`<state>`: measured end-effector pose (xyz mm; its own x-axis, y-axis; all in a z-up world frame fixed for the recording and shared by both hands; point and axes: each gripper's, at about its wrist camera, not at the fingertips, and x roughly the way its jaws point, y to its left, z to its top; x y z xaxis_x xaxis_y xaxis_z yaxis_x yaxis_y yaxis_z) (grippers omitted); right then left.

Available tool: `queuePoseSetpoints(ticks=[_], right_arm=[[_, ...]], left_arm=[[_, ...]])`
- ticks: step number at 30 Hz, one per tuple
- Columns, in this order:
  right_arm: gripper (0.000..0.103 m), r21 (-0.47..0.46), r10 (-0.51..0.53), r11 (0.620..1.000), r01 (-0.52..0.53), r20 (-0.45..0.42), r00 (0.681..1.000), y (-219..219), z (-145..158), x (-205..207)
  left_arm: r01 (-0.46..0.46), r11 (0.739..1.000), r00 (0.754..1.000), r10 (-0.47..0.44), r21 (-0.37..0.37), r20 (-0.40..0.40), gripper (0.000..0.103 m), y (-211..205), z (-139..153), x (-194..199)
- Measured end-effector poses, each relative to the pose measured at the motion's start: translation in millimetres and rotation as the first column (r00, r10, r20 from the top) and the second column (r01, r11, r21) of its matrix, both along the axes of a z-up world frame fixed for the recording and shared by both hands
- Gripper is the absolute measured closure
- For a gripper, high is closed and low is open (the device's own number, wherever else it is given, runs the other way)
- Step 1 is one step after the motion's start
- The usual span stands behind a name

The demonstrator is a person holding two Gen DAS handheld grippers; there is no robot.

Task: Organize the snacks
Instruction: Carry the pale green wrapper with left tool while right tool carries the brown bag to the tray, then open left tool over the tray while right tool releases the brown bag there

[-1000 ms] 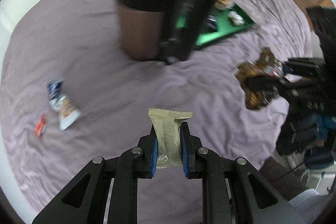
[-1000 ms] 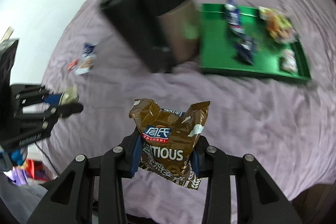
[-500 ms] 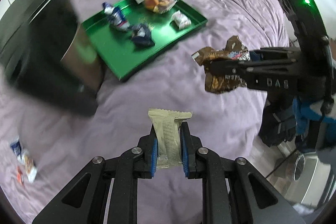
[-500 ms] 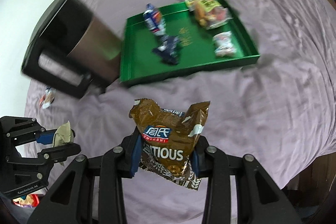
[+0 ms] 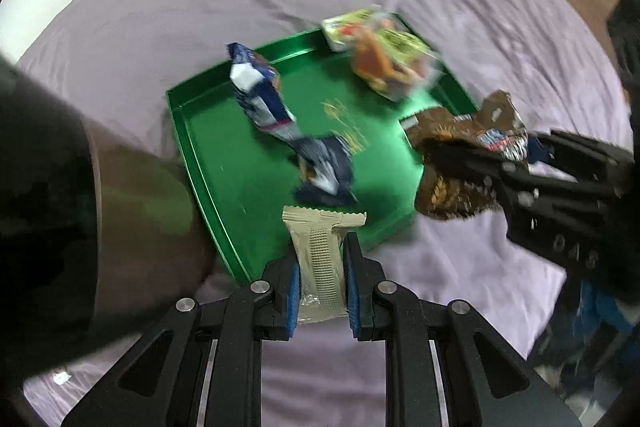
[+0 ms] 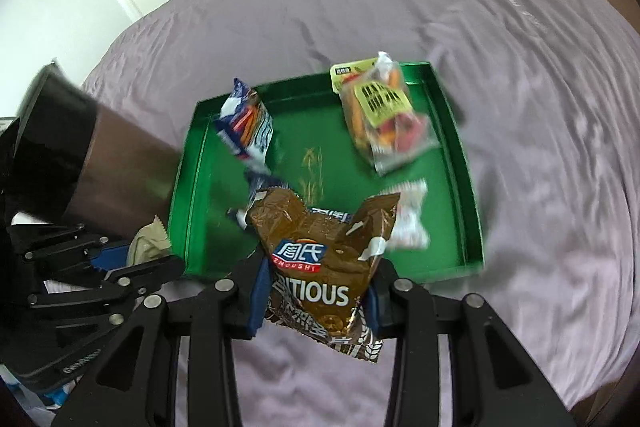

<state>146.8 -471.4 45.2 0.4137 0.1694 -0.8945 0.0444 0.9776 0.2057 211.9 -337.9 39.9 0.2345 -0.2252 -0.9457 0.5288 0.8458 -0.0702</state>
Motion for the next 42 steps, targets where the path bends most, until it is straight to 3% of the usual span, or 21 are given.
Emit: queuePoseSetpoints(ticks=[5,10,21,32,36,41,42], right_arm=[[0.103,-0.004,0.047,0.999,-0.047,-0.040,0.998,-1,-23,28],[0.103,-0.020,0.082,0.996,-0.083,-0.062,0.995,-2,-40,47],[0.103,-0.076,0.113,0.990,-0.119,-0.077,0.991,-2,-62,68],[0.103,-0.117,0.055,0.991,-0.062,-0.066,0.996,-19,-63,69],[0.103,-0.130,0.037,0.990,-0.045,-0.065,0.997,-26,-62,77],[0.102,-0.156,0.032,0.987,-0.043,-0.076,0.997,-33,-58,74],[0.086,-0.153,0.028,0.988,-0.039,-0.072,0.997,-35,-55,72]], left_arm=[[-0.119,0.991,0.993,0.118,0.056,0.021,0.087,-11,-23,30],[-0.181,0.980,0.983,0.182,0.082,0.001,0.087,-22,-47,52],[-0.244,0.965,0.968,0.248,0.099,-0.031,0.087,-23,-79,81],[-0.237,0.967,0.970,0.241,0.091,-0.037,0.086,-24,-89,83],[-0.239,0.968,0.970,0.241,0.073,-0.024,0.074,-15,-79,80],[-0.246,0.967,0.969,0.247,0.063,-0.011,0.067,-14,-69,78],[-0.247,0.967,0.969,0.248,0.059,-0.011,0.062,-14,-68,77]])
